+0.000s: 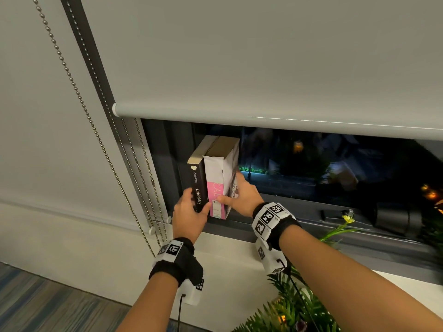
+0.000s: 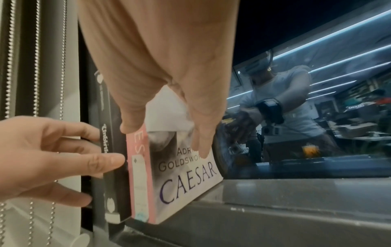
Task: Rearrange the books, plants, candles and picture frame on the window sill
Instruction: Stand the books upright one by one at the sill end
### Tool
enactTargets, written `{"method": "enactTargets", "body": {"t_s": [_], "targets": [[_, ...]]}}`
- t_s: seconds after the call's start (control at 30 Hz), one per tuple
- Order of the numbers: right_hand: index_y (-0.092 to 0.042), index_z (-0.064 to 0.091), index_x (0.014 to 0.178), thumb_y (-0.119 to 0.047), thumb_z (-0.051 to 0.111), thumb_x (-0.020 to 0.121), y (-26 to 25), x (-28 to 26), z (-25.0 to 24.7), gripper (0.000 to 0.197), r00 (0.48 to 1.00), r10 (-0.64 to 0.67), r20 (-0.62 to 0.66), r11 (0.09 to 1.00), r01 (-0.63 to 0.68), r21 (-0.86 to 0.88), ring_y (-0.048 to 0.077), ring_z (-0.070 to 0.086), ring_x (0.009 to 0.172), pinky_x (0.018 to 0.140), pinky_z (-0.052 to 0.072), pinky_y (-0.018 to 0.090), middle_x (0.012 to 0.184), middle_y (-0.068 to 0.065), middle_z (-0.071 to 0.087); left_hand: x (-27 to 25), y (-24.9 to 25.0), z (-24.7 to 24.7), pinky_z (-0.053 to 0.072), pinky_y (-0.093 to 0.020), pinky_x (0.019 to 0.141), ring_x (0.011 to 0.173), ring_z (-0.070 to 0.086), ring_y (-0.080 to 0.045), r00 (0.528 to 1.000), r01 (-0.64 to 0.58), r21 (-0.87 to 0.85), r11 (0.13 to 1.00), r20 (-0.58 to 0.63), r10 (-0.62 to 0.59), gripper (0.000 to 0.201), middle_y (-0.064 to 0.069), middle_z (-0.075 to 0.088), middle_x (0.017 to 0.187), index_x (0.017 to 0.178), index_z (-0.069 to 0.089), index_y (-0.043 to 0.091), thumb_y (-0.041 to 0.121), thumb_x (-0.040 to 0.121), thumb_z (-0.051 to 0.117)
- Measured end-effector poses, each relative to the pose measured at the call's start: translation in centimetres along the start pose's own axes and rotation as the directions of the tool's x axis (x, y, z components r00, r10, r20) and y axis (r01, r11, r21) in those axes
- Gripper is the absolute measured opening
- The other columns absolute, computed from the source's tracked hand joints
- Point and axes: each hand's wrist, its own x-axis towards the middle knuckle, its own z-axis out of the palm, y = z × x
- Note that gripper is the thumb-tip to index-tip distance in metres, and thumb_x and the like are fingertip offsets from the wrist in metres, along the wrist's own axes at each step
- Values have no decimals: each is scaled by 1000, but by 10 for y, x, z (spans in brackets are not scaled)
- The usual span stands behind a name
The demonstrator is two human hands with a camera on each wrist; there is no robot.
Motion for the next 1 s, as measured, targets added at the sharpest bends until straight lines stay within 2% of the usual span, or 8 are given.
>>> {"method": "enactTargets", "body": {"t_s": [0.13,0.23,0.37,0.53,0.63,0.73,0.87,1.0], "targets": [[-16,26,141,-30,78,75,-4,-4,-11,86,999,-7,-41,1000,6,-21,26,50,126,101,44,40,138,7,51,-5,6,-6,57,-38,78,98,63,-18,997,4,36,999,-77,-2,58,-3,60,113,123,46,14,33,78,78],[-17,20,145,-30,78,74,-4,-10,-19,93,999,23,-43,999,-24,-28,30,52,125,102,46,45,139,10,49,-10,7,-9,44,-27,58,79,63,-21,994,37,94,995,-103,-27,36,0,58,82,98,47,16,29,81,75],[-17,22,147,-27,77,76,1,-26,-34,90,995,59,-80,996,-63,-58,29,50,126,105,43,40,142,13,46,-21,16,-14,44,-31,63,78,63,-32,992,96,145,985,-94,-83,14,-8,63,76,77,52,15,17,82,65],[-14,42,136,-27,77,77,12,-57,-69,70,989,79,-127,992,-91,-84,19,61,105,98,47,33,103,4,68,-46,37,-14,53,-39,79,87,63,-33,997,53,153,987,40,-60,10,-9,68,85,73,57,19,20,79,64],[-10,59,112,-18,74,80,25,-90,-96,36,982,108,-154,994,-107,16,11,66,69,66,57,25,71,-1,65,-71,58,-6,50,-35,74,76,59,-31,987,-46,115,992,155,28,29,-6,60,70,58,44,18,15,79,64],[-13,63,95,-16,71,82,45,-136,-119,15,978,114,-173,993,-109,38,4,62,49,42,48,17,65,0,63,-107,84,7,47,-34,65,61,56,-29,917,-232,19,973,338,212,42,2,43,52,53,35,19,8,81,65],[-13,64,82,-8,65,83,90,-202,-139,5,975,141,-174,989,-133,57,-1,56,41,40,44,13,61,-2,62,-163,113,35,31,-17,51,45,37,-5,836,-342,-73,937,431,339,49,7,34,48,52,30,20,9,82,66],[-14,62,70,-3,58,83,139,-264,-141,18,974,161,-163,986,-165,-14,11,64,58,50,49,15,67,-3,69,-218,131,61,34,-20,54,41,36,-6,783,-354,-123,927,502,366,44,6,34,48,54,33,19,12,84,64]]}}
